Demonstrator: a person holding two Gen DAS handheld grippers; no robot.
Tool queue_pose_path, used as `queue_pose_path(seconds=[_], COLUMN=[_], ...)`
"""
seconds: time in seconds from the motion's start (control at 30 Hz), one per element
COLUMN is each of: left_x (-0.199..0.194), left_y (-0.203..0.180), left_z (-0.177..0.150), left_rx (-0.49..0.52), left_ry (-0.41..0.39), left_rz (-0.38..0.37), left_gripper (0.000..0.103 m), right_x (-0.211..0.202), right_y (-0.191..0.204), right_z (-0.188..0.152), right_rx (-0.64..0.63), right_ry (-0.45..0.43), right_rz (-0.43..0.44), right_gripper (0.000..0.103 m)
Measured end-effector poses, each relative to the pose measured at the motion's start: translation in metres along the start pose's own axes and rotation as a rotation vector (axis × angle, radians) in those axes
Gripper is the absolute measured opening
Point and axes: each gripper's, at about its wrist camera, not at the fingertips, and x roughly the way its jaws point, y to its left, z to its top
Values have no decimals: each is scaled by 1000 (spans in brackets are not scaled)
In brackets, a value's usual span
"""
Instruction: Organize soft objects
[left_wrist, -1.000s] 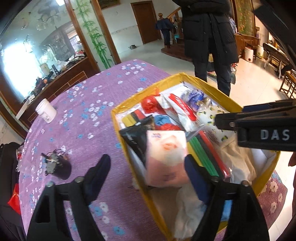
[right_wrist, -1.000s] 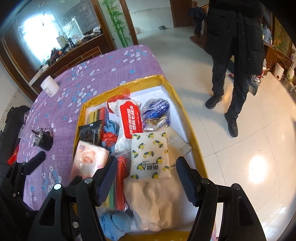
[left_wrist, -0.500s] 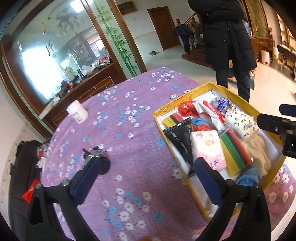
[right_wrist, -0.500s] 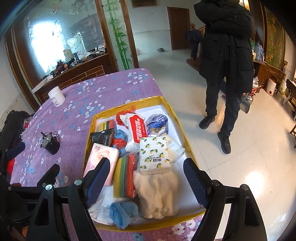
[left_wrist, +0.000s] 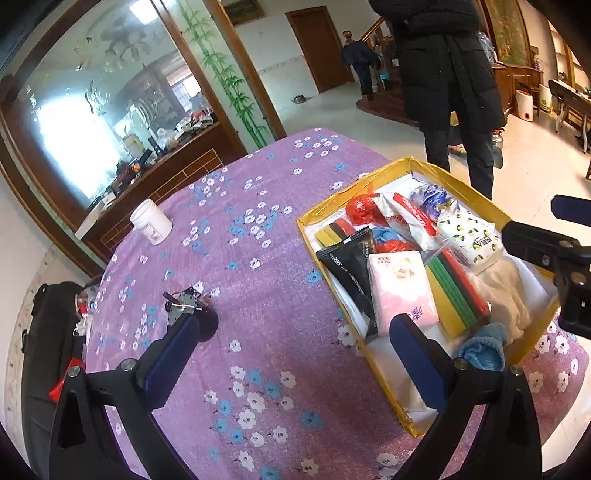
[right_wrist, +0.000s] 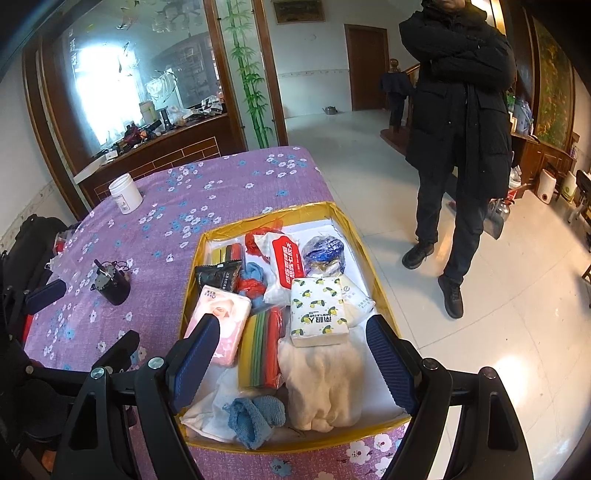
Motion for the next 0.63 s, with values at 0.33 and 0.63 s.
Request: queue_pose_path(seconds=[0.33, 0.63], left_x=[6, 14], left_y=[-5, -2], left_z=[-2, -5], left_rx=[9, -10], left_ry=[21, 43], left_rz=[2, -28], left_gripper=[103, 103], right_x=[5, 11], right_y=[0, 1], right_z=[0, 0], right_rx=[-9, -9], right_ry=[9, 20], right_rz=[0, 4], right_gripper=[85, 85])
